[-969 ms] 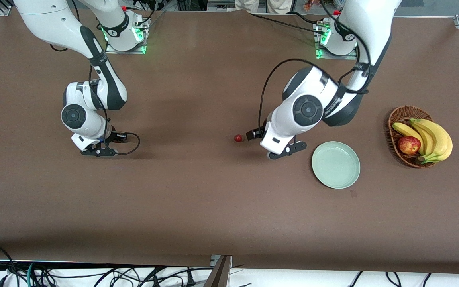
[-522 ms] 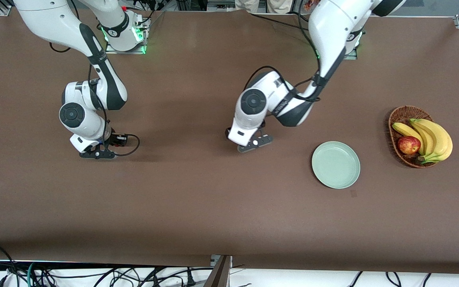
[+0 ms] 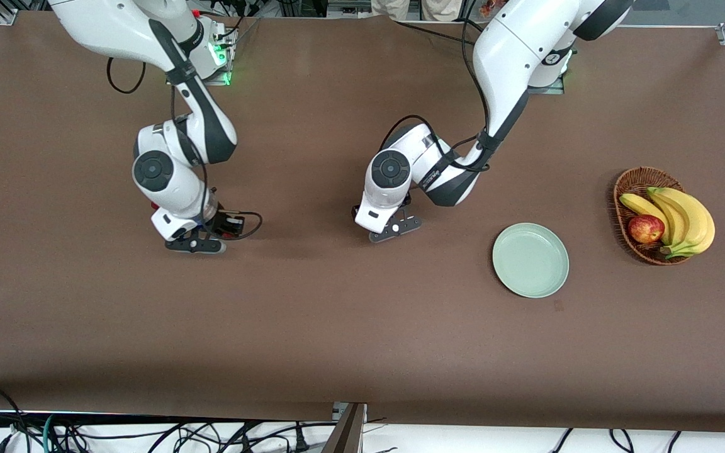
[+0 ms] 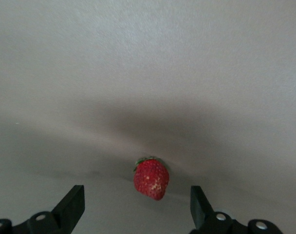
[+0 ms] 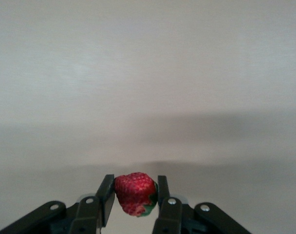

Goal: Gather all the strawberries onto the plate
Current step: 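Grasp the mid-table strawberry with the left gripper while the right grasps another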

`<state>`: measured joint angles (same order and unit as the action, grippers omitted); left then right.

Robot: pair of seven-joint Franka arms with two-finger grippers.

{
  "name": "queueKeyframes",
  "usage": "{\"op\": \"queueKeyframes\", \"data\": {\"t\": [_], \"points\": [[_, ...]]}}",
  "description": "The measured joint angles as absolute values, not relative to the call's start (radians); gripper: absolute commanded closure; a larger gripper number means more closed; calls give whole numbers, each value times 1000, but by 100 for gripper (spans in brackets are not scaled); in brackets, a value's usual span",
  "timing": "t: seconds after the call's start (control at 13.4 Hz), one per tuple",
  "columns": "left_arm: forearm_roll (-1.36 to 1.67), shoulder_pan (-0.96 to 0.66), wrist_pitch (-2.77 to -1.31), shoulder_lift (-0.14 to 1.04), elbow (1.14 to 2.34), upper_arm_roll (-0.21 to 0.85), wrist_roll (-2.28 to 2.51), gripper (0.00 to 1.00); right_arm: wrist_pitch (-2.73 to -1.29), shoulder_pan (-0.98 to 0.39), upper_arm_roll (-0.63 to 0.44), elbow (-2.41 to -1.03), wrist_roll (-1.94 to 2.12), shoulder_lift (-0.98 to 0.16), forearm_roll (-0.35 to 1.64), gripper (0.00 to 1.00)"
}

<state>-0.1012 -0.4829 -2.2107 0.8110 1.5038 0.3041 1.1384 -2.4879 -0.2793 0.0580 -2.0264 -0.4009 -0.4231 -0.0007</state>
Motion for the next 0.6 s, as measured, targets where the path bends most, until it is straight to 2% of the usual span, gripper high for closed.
{"op": "queueKeyframes", "data": {"t": [0.07, 0.15, 0.22, 0.3, 0.37, 0.6], "points": [[-101, -484, -2215, 817, 1501, 304, 1138, 57, -2488, -295, 61, -2019, -430, -424, -1, 67], [-101, -486, -2216, 819, 1498, 305, 1138, 59, -2488, -309, 62, -2012, -452, -427, -1, 67], [-101, -486, -2216, 821, 1497, 305, 1138, 70, -2488, -321, 62, -2005, -475, -432, -1, 67], [-101, -486, -2216, 821, 1497, 305, 1137, 91, -2488, -332, 62, -1997, -496, -437, -1, 67], [-101, -486, -2216, 822, 1496, 304, 1136, 98, -2488, -343, 63, -1988, -518, -443, -1, 67], [-101, -485, -2215, 822, 1493, 304, 1134, 100, -2488, -377, 64, -1954, -581, -463, -1, 67]]}}
